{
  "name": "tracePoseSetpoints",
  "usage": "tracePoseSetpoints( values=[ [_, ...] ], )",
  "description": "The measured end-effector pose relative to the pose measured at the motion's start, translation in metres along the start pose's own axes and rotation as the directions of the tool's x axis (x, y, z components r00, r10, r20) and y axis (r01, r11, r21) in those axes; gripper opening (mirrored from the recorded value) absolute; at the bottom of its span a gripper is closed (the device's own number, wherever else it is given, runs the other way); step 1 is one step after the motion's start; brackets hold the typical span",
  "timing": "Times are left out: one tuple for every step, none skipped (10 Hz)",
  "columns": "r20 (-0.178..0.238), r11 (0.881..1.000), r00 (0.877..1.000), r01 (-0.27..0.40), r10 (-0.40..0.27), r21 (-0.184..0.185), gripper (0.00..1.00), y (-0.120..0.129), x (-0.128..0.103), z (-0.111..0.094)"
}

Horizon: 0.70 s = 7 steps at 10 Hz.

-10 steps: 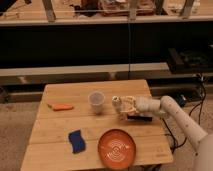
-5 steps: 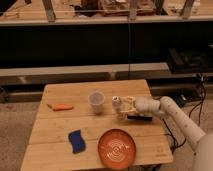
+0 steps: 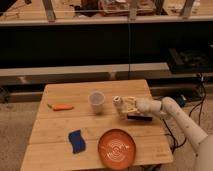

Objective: Stand the bottle upright

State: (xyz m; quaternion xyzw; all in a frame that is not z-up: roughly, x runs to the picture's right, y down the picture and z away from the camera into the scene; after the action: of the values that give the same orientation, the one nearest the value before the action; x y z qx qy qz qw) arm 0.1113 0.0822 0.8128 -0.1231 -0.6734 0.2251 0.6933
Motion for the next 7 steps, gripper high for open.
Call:
tracePoseSetpoints(
  values=[
    [-0.001, 1.000, 1.000, 0.000, 0.000, 0.003, 0.16, -0.0002, -0.0001, -0.0016],
    [-0.002, 1.000, 1.000, 0.001, -0.001, 0.005, 0.16, -0.0004, -0.0002, -0.0031],
    [-0.003, 1.000, 1.000, 0.001, -0.001, 0.008, 0.16, -0.0008, -0.0005, -0.0045],
    [-0.003, 1.000, 1.000, 0.002, -0.002, 0.008, 0.16, -0.0010, -0.0007, -0.0053],
    [-0.005, 1.000, 1.000, 0.003, -0.003, 0.009, 0.16, -0.0012, -0.0010, -0.0066],
    [-0.006, 1.000, 1.000, 0.003, -0.003, 0.009, 0.16, -0.0012, -0.0006, -0.0071],
    [-0.008, 1.000, 1.000, 0.003, -0.003, 0.010, 0.16, -0.0012, -0.0004, -0.0078]
  ],
)
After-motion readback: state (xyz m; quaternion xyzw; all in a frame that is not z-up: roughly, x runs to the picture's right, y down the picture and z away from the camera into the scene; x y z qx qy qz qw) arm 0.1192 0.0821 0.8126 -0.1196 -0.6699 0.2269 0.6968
